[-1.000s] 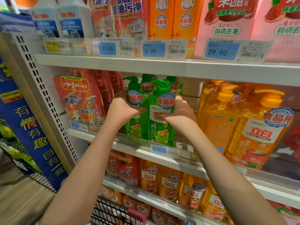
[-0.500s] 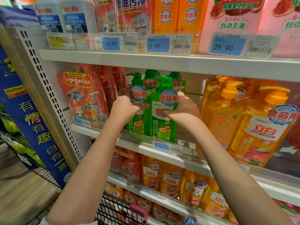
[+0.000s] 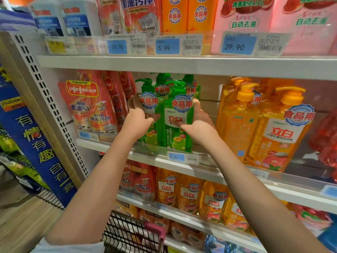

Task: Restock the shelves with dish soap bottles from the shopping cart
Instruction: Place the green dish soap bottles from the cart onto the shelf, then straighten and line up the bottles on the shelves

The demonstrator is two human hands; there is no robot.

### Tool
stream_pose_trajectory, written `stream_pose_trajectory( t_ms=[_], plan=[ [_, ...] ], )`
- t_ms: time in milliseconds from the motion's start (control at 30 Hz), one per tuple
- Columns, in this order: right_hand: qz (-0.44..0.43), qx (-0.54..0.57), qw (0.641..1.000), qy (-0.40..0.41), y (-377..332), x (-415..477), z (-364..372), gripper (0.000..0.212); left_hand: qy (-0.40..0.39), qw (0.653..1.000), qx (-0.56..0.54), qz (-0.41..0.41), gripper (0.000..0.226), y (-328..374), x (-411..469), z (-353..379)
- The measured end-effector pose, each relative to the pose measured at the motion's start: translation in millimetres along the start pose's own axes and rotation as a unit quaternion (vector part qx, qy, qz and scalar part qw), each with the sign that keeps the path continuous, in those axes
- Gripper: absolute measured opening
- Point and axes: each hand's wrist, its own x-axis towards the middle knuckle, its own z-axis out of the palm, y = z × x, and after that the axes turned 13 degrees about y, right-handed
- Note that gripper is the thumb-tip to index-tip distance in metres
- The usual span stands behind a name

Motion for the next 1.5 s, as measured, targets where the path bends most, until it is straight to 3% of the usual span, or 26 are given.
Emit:
stream_pose_trajectory(
  t_ms=[133,233,333,400,467,567,633,733,800,1000,1133,1233,1300,1367,1433,1500],
  plan=[
    [-0.006,0.042,0.999,-0.018,2,-9,-6,0.089,-0.015,0.998,0.045,-0.045,0.090,6,-8,-1],
    [-0.023,0.056,0.998,-0.005,10,-25,-20,0.068,0.114,0.990,0.079,0.004,0.071,22,-35,0],
    [-0.061,0.070,0.992,0.082,27,-47,-43,0.039,0.237,0.963,0.015,0.129,0.055,47,-74,9],
    [-0.080,0.077,0.983,0.148,42,-57,-61,0.027,0.193,0.959,-0.029,0.206,0.045,68,-91,23],
    [-0.082,0.068,0.976,0.191,58,-60,-80,0.022,0.075,0.970,-0.056,0.223,0.046,92,-98,41],
    [-0.073,0.036,0.966,0.244,82,-60,-108,0.018,-0.074,0.986,-0.069,0.132,0.041,130,-93,61],
    [-0.045,0.003,0.959,0.281,97,-60,-125,0.024,-0.127,0.982,-0.120,0.066,0.038,148,-81,73],
    [-0.018,-0.056,0.943,0.326,109,-63,-143,0.035,-0.180,0.958,-0.222,0.000,0.075,162,-63,84],
    [-0.040,-0.092,0.933,0.346,117,-64,-150,0.032,-0.185,0.952,-0.243,-0.016,0.085,168,-57,87],
    [-0.011,-0.111,0.962,0.247,136,-50,-160,0.061,-0.073,0.965,-0.246,-0.054,0.081,165,-69,101],
    [-0.004,-0.110,0.963,0.248,135,-51,-154,0.064,0.013,0.978,-0.203,-0.049,0.079,170,-89,106],
    [-0.085,-0.152,0.922,0.346,131,-59,-144,0.048,0.090,0.989,-0.114,-0.026,0.118,175,-95,108],
    [-0.167,-0.179,0.891,0.382,126,-63,-134,0.030,0.123,0.988,-0.082,-0.040,0.125,173,-97,108],
    [-0.218,-0.186,0.894,0.343,123,-64,-123,0.023,0.115,0.988,-0.083,-0.060,0.106,169,-94,104],
    [-0.224,-0.170,0.920,0.274,120,-63,-117,0.017,0.062,0.986,-0.144,-0.061,0.044,163,-93,97],
    [-0.200,-0.143,0.950,0.194,117,-62,-115,0.016,0.016,0.971,-0.230,-0.070,0.015,159,-97,90]
  ],
)
